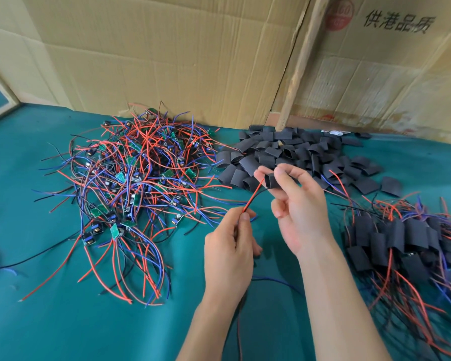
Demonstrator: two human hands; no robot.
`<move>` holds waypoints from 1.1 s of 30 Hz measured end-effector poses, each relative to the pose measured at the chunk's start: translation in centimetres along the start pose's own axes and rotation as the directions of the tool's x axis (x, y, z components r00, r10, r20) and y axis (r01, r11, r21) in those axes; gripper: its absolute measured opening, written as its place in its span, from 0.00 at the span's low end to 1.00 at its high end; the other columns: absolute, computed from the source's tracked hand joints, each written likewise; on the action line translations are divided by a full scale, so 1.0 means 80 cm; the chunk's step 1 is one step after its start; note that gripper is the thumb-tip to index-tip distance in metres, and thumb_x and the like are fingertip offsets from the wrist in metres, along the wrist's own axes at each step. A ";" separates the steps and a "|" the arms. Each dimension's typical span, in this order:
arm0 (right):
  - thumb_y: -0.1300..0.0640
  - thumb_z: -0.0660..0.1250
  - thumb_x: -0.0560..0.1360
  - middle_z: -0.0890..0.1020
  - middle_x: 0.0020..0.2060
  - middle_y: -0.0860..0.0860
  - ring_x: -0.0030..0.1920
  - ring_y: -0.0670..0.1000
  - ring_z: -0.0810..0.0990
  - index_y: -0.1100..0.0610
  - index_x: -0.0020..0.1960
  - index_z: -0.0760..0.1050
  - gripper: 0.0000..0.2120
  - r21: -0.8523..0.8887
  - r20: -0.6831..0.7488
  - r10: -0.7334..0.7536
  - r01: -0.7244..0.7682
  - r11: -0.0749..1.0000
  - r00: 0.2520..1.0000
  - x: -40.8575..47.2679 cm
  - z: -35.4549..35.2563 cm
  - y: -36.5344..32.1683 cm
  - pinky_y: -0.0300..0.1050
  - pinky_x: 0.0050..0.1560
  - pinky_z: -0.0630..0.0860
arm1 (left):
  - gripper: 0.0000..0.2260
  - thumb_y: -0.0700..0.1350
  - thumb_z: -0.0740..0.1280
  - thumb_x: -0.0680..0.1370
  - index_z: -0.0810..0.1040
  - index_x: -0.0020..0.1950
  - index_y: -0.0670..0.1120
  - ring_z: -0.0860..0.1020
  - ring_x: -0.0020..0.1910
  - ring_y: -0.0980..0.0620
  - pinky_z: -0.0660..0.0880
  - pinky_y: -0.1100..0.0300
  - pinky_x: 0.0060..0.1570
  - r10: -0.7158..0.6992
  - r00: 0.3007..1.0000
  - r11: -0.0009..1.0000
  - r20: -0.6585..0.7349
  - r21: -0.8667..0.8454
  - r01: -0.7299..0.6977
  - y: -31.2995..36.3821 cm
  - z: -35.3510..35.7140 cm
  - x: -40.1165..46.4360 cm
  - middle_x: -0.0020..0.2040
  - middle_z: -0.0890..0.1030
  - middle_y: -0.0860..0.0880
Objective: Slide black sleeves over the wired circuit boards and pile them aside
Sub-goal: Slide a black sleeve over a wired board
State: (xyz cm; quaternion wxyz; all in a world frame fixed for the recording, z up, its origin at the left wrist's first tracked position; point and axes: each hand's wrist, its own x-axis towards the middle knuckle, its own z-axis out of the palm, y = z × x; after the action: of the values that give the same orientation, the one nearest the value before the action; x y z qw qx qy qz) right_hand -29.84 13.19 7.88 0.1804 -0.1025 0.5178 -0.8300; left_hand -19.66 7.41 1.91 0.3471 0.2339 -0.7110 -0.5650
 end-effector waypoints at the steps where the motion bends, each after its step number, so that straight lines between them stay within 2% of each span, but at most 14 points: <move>1: 0.64 0.65 0.82 0.87 0.51 0.61 0.55 0.56 0.87 0.60 0.58 0.71 0.06 0.004 -0.006 0.007 -0.007 1.000 1.000 0.000 -0.001 0.000 0.37 0.21 0.63 | 0.09 0.48 0.59 0.84 0.78 0.49 0.54 0.80 0.28 0.51 0.75 0.60 0.32 0.001 1.000 1.000 -0.001 0.001 -0.001 0.000 0.000 0.000 0.25 0.78 0.50; 6: 0.65 0.65 0.82 0.87 0.50 0.61 0.54 0.57 0.87 0.60 0.58 0.71 0.07 0.002 0.022 0.037 -0.037 0.999 0.999 0.001 0.000 0.002 0.36 0.21 0.64 | 0.10 0.52 0.57 0.81 0.78 0.48 0.55 0.80 0.28 0.52 0.76 0.58 0.34 0.013 1.000 1.000 0.000 0.009 -0.013 0.001 0.000 -0.001 0.26 0.78 0.50; 9: 0.64 0.65 0.82 0.87 0.50 0.61 0.53 0.56 0.88 0.60 0.59 0.70 0.07 0.011 0.004 0.045 -0.045 0.999 0.999 0.001 -0.001 0.002 0.36 0.21 0.65 | 0.09 0.49 0.58 0.83 0.78 0.49 0.55 0.80 0.28 0.51 0.78 0.55 0.36 0.019 1.000 0.999 0.005 0.034 -0.020 0.001 0.000 -0.001 0.26 0.78 0.50; 12: 0.65 0.65 0.82 0.87 0.51 0.62 0.53 0.56 0.88 0.60 0.58 0.70 0.07 0.015 0.024 0.053 -0.054 0.998 0.998 0.001 -0.003 0.002 0.36 0.21 0.65 | 0.09 0.48 0.59 0.84 0.77 0.49 0.55 0.80 0.28 0.53 0.77 0.56 0.36 0.026 1.000 0.997 0.011 0.068 -0.027 0.000 0.000 -0.001 0.26 0.78 0.51; 19: 0.67 0.67 0.80 0.87 0.52 0.59 0.53 0.57 0.87 0.60 0.62 0.68 0.13 -0.178 0.231 0.173 -0.134 0.975 0.957 -0.004 -0.006 0.001 0.36 0.20 0.62 | 0.11 0.51 0.59 0.83 0.78 0.47 0.51 0.76 0.26 0.55 0.71 0.61 0.31 0.039 0.998 0.992 0.041 0.116 -0.044 0.005 -0.003 -0.002 0.26 0.77 0.50; 22: 0.69 0.66 0.80 0.87 0.53 0.60 0.50 0.56 0.88 0.61 0.61 0.68 0.13 -0.195 0.291 0.236 -0.184 0.963 0.927 -0.006 -0.003 0.004 0.35 0.22 0.65 | 0.15 0.51 0.58 0.84 0.74 0.40 0.48 0.76 0.26 0.54 0.72 0.57 0.32 0.021 1.000 0.992 0.023 0.128 -0.024 0.005 -0.006 0.000 0.27 0.78 0.52; 26: 0.72 0.64 0.79 0.86 0.53 0.63 0.48 0.57 0.88 0.61 0.61 0.68 0.14 -0.108 0.327 0.262 -0.240 0.965 0.908 -0.006 -0.005 0.003 0.35 0.23 0.69 | 0.16 0.54 0.59 0.82 0.74 0.40 0.46 0.77 0.27 0.55 0.70 0.60 0.30 -0.020 0.999 0.997 0.033 0.071 0.017 0.010 -0.006 -0.003 0.28 0.79 0.49; 29: 0.74 0.64 0.79 0.87 0.52 0.62 0.48 0.57 0.88 0.62 0.60 0.69 0.14 -0.047 0.282 0.232 -0.228 0.973 0.931 -0.003 -0.007 0.000 0.35 0.26 0.72 | 0.09 0.52 0.61 0.79 0.78 0.48 0.50 0.82 0.34 0.52 0.77 0.57 0.37 -0.072 0.993 0.996 0.093 -0.038 0.075 0.013 -0.007 -0.003 0.33 0.83 0.50; 31: 0.74 0.62 0.79 0.87 0.51 0.61 0.48 0.56 0.88 0.60 0.57 0.70 0.12 0.079 0.209 0.174 -0.194 0.978 0.962 0.001 -0.011 -0.004 0.33 0.25 0.70 | 0.09 0.49 0.62 0.77 0.80 0.51 0.51 0.84 0.38 0.51 0.79 0.57 0.41 -0.101 0.984 0.988 0.145 -0.105 0.116 0.014 -0.009 -0.002 0.38 0.86 0.51; 33: 0.73 0.62 0.79 0.87 0.50 0.59 0.48 0.54 0.88 0.58 0.53 0.71 0.11 0.235 0.138 0.121 -0.151 0.960 0.983 0.005 -0.016 -0.009 0.31 0.24 0.68 | 0.10 0.46 0.63 0.75 0.81 0.52 0.50 0.85 0.36 0.50 0.78 0.61 0.39 -0.135 0.969 0.970 0.206 -0.175 0.172 0.015 -0.010 -0.002 0.41 0.87 0.50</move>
State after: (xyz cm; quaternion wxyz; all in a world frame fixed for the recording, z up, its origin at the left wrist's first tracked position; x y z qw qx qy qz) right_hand -30.83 14.37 7.96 0.2798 -0.0943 0.4052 -0.8652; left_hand -18.90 7.34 3.10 0.2529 0.1983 -0.6634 -0.6758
